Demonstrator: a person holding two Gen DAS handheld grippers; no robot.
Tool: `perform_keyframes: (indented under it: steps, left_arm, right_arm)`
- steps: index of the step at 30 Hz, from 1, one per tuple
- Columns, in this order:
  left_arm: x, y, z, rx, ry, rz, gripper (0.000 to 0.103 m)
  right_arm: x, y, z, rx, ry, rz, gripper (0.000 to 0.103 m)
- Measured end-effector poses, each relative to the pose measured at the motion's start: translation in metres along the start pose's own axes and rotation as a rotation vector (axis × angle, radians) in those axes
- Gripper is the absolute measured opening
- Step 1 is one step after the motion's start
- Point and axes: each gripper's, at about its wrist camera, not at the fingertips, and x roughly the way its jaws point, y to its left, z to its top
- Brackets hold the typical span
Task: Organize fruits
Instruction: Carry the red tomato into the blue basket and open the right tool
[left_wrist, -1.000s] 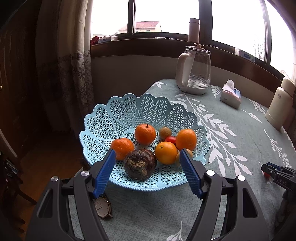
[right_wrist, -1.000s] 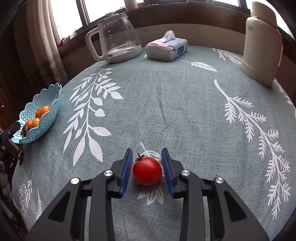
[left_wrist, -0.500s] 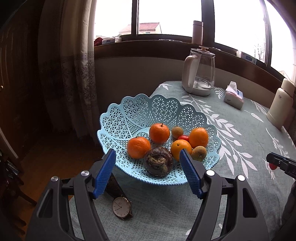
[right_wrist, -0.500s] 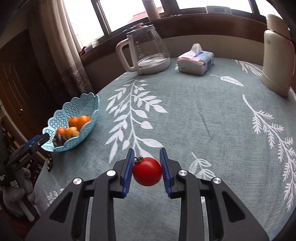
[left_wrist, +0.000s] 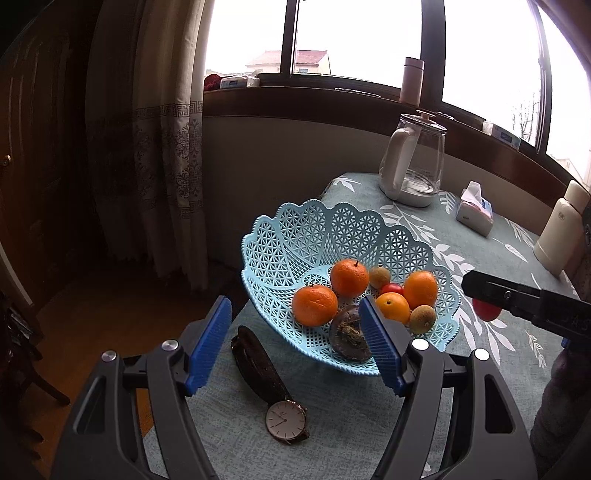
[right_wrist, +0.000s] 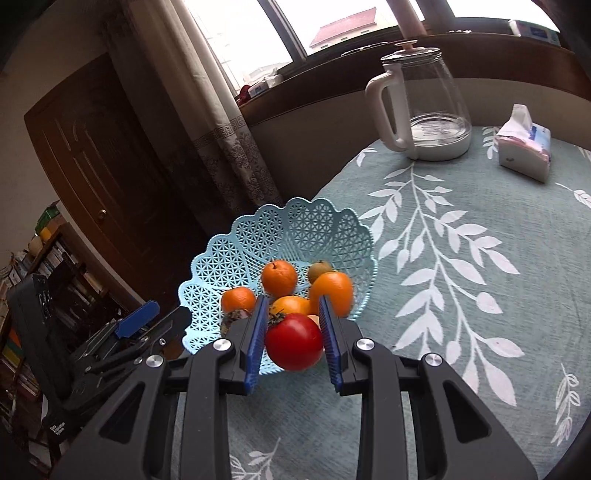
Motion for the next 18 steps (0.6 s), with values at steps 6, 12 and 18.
perform_keyframes:
  steps: [6,12,18]
  left_arm:
    - [0.001,0.01,0.002,-0.029,0.003,0.005,0.073]
    - [0.004,0.011,0.001,-0.037,0.004,0.007,0.08]
    - [0.006,0.006,0.0,-0.023,0.006,0.007,0.081]
  right_arm:
    - [0.032,0.023,0.002,-0.011,0.036,0.041,0.03]
    - [0.027,0.011,-0.001,0.03,-0.015,0.022,0.063]
    - [0.002,-0.016,-0.003,0.079,-0.108,-0.108,0.064]
